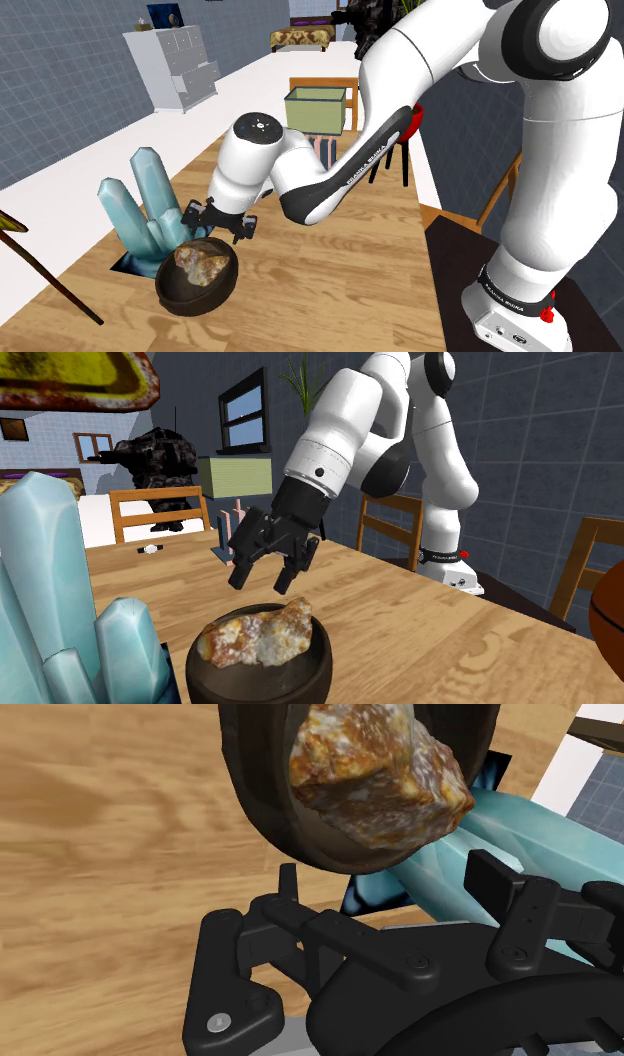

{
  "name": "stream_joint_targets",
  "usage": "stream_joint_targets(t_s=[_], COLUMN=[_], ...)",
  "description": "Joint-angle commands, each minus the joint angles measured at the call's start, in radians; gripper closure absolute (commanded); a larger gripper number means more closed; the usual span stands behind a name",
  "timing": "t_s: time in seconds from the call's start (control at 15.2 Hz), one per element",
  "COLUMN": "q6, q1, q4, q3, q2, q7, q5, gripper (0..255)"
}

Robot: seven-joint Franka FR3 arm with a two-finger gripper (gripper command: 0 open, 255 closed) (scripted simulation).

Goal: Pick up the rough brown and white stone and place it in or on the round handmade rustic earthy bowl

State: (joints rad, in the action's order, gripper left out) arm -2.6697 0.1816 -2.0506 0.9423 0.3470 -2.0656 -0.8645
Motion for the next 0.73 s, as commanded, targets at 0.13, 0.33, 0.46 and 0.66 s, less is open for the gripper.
stream_joint_targets(t_s=[0.13, 0.33, 0.46, 0.66], q6=[0.001, 0.001, 0.001, 0.0], q1=[0.153, 0.153, 0.153, 0.153], q4=[-0.068, -0.068, -0.068, -0.068], q3=[0.155, 0.155, 0.155, 0.155], q2=[-0.139, -0.139, -0.139, -0.139], q7=[0.127, 0.127, 0.127, 0.127], q5=[0.201, 0.202, 0.202, 0.201], gripper=[0, 0, 0, 0])
